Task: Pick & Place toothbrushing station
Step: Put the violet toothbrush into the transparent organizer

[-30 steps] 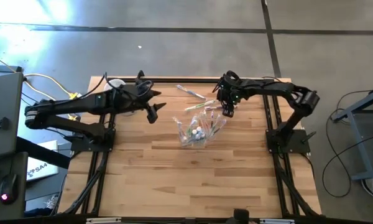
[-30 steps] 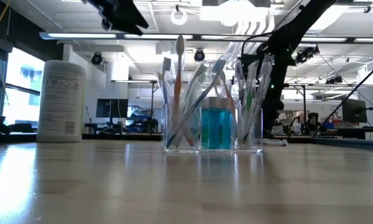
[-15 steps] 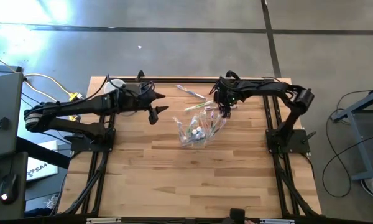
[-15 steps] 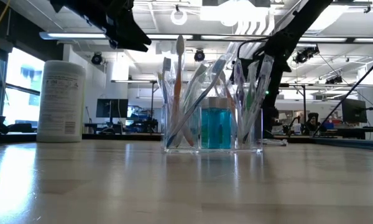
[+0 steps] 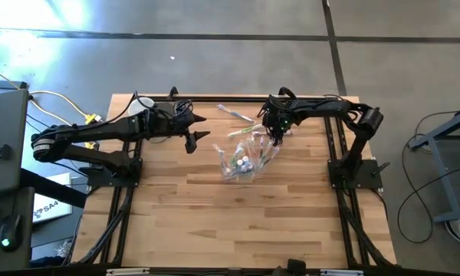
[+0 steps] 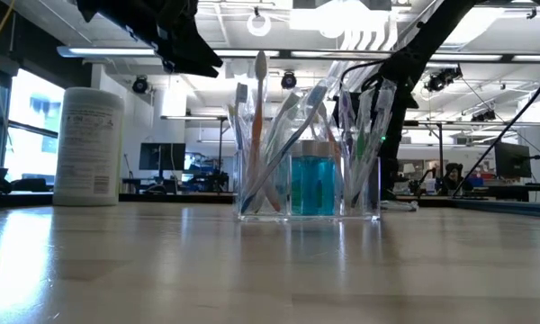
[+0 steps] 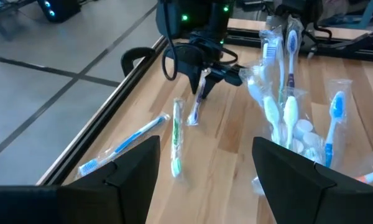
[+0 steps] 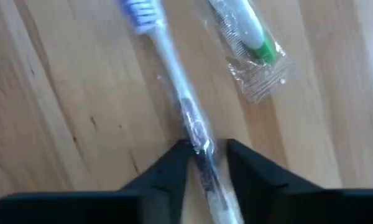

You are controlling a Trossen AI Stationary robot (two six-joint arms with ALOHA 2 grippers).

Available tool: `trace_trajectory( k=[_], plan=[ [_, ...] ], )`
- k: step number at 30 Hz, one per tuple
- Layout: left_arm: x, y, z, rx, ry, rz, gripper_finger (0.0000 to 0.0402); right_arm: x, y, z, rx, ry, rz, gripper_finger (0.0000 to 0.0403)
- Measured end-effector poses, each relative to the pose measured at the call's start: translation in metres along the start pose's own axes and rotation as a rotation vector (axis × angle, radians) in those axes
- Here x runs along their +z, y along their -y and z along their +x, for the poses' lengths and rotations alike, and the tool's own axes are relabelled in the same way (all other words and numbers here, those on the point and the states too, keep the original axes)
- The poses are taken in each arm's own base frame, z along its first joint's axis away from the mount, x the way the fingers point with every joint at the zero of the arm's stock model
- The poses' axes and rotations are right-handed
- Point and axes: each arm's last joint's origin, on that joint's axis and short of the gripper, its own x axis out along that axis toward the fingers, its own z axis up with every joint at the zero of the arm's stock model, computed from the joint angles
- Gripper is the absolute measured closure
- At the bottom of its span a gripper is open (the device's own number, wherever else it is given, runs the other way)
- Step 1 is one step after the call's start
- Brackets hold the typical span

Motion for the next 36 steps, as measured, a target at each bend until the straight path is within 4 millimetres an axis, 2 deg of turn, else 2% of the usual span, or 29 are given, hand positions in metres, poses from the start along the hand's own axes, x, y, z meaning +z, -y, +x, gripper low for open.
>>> trace_trajectory(
  k=[5,10,14,21,28,33,36],
  plan=[
    [-0.003,0.001,0.012,-0.001,-0.012,0.003,0.0153,-0.004,-0.001,-0.004,-0.009,-0.026,0.021,0.0383],
    [-0.008,0.002,0.023,-0.003,-0.044,0.003,0.0153,-0.004,-0.004,-0.012,-0.053,-0.025,0.07,0.0393],
    [-0.01,0.003,0.026,-0.031,-0.059,0.001,0.0153,-0.011,-0.012,-0.029,-0.161,-0.074,0.082,0.0395],
    [-0.011,0.005,0.026,-0.107,-0.073,-0.041,0.0153,-0.024,-0.037,-0.095,-0.326,0.018,0.138,0.0395],
    [-0.014,0.006,0.025,-0.135,-0.112,-0.086,0.0153,-0.055,-0.073,-0.176,-0.411,0.349,0.235,0.0395],
    [-0.015,0.006,0.025,-0.147,-0.118,-0.108,0.0153,-0.084,-0.099,-0.22,-0.335,0.633,0.293,0.0396],
    [-0.015,0.006,0.025,-0.146,-0.118,-0.109,0.0153,-0.094,-0.116,-0.227,-0.226,0.781,0.249,0.0396]
  ],
)
